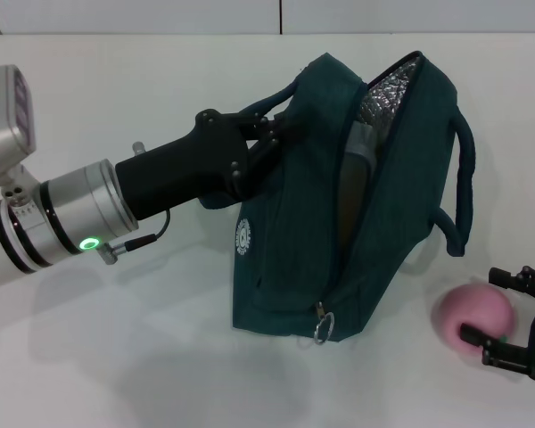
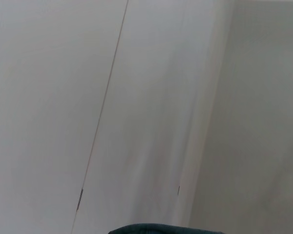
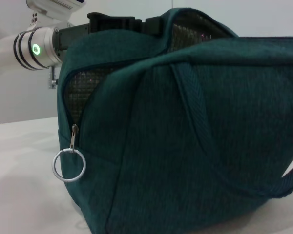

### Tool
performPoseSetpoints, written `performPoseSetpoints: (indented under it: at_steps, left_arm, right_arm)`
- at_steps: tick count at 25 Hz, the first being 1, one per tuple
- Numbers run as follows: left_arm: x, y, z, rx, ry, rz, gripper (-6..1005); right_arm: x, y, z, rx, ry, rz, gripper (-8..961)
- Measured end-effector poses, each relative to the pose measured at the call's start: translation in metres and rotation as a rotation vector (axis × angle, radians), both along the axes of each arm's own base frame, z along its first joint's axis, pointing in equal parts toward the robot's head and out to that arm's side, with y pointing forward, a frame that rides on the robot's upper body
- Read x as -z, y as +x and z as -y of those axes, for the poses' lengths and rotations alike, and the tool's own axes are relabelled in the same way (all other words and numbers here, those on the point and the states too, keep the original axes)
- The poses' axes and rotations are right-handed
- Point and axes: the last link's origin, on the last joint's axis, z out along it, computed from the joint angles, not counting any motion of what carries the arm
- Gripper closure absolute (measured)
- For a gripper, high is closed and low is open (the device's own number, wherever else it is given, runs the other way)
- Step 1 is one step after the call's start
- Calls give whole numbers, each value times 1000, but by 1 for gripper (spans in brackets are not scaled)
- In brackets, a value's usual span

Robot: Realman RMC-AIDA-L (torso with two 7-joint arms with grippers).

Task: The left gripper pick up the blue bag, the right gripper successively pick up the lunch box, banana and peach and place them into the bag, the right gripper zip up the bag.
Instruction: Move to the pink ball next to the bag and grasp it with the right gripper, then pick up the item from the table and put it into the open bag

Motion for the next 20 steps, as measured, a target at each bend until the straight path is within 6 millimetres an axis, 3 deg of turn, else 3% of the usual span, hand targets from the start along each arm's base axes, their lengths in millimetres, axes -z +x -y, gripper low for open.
performPoseSetpoints:
  at_steps: [3, 6, 16, 20]
  left_arm:
    - [0, 0, -1, 1, 2, 1, 956]
    - [-1, 1, -1, 0, 6, 2, 956]
    - [-1, 1, -2, -1, 10, 5, 957]
    - [-1, 1, -2, -2, 11, 9, 956]
  right_arm:
    - [-1, -1, -2, -8, 1, 4, 83]
    - [-1, -3, -5, -17, -4, 6, 173]
    - [-4, -5, -3, -61, -45, 12, 589]
    - [-15, -14, 5, -142, -53, -55, 610]
